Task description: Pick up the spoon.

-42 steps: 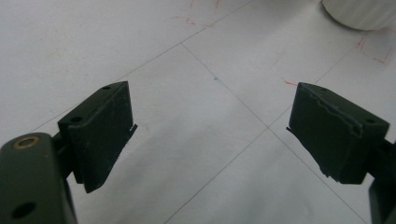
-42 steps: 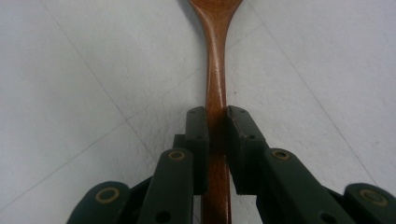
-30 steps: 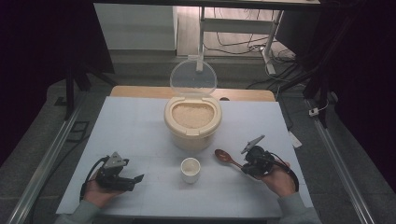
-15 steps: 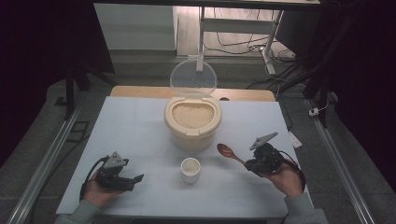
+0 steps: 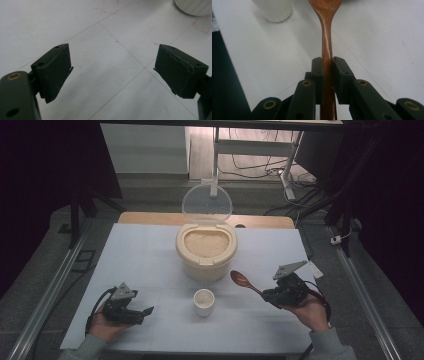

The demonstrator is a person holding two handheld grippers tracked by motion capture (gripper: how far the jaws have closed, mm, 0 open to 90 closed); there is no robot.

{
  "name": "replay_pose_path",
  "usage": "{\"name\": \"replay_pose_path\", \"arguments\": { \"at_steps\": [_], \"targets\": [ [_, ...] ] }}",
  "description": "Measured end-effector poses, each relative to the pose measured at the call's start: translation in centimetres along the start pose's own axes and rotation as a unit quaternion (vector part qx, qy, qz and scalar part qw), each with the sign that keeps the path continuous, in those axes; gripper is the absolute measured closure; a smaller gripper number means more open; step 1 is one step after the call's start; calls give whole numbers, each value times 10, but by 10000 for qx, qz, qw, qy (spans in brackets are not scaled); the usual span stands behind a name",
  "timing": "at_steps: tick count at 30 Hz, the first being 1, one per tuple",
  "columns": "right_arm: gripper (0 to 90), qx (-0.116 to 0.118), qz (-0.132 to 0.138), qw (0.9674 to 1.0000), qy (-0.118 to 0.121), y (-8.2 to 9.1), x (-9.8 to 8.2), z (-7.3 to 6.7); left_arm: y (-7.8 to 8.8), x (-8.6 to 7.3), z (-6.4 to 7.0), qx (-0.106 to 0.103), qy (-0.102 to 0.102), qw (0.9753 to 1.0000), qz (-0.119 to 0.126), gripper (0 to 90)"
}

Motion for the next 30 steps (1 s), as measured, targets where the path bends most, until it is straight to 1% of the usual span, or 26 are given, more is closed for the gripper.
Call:
{"name": "replay_pose_path", "arguments": {
  "at_steps": [2,4,7,8,9,12,13,14,15,16,17,19,20,25,30],
  "targets": [
    [787,20,9,10000,10,0,1,-2,0,0,0,0,5,10000,2,139],
    [787,133,64,9998,118,2,4,-8,0,0,0,0,3,10000,-1,139],
    [786,226,139,9993,255,3,9,-14,0,0,0,-2,8,10000,0,139],
    [786,226,139,9993,255,3,9,-14,0,0,0,-2,8,10000,0,139],
    [786,308,175,9988,341,3,12,-19,0,0,0,-3,9,10000,2,139],
    [786,383,208,9980,449,2,16,-25,0,0,0,-2,6,10000,10,139],
    [786,383,208,9980,449,2,16,-25,0,0,0,2,6,10000,11,139],
    [786,414,199,9975,536,0,19,-29,0,0,0,4,8,10000,13,139],
    [786,414,199,9975,536,0,19,-29,0,0,0,5,7,10000,12,139],
    [786,437,212,9970,611,-2,21,-33,0,0,0,5,10,10000,14,139],
    [786,437,212,9970,611,-2,21,-33,0,0,0,5,14,10000,10,139],
    [786,458,200,9963,697,-5,25,-37,0,1,0,2,16,10000,10,139],
    [786,458,200,9963,697,-5,25,-37,0,1,0,1,17,10000,10,139],
    [786,509,196,9949,852,-11,31,-45,-1,1,0,3,15,10000,9,139],
    [786,558,242,9926,1047,-19,41,-52,-1,1,0,10,9,10000,17,139]
  ]
}}
Point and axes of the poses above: each handheld gripper's, and its own axes: y roughly backward along the jaws, x roughly out of its top, z roughly to its right, the point moved 4 cm from there along -y, roughly forward along the jaws, and after that the axes turned 1 degree about -z, right-handed, at the moved point
